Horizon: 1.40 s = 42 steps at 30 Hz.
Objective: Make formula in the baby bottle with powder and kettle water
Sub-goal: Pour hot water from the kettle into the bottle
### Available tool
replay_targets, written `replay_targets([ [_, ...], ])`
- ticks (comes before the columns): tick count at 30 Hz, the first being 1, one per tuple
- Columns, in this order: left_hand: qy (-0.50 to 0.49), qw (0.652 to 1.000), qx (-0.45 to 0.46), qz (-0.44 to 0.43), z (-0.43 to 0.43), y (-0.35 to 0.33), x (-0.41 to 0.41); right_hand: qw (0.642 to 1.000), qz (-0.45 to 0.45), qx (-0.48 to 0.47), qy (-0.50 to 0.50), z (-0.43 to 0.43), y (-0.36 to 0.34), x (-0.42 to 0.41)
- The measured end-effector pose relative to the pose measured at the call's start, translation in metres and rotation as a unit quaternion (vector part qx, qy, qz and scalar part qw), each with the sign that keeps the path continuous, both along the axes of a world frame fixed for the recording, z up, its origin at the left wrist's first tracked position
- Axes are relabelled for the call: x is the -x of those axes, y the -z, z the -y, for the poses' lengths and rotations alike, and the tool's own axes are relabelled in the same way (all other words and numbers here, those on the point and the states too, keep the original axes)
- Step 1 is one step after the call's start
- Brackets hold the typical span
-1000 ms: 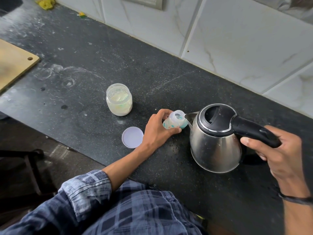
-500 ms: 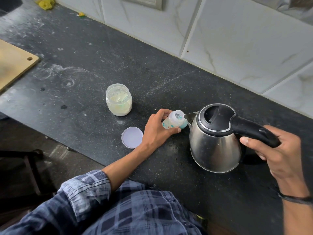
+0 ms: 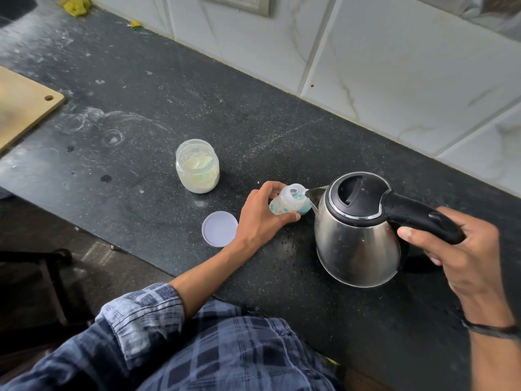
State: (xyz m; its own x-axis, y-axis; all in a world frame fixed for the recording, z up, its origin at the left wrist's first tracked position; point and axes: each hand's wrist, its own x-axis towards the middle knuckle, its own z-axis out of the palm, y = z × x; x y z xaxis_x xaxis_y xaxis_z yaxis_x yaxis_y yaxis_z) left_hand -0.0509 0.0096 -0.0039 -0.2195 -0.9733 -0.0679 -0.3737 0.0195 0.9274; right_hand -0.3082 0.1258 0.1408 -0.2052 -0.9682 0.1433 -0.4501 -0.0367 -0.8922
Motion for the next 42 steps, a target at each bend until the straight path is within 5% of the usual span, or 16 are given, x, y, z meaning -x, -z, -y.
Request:
replay_targets([
  [42,-0.014,1.000,-0.014,0.003,0.0010,0.0029,-0.0018,1.000,-0.011,-0.018,0.000,0.0035,-0.0075,-0.0041],
])
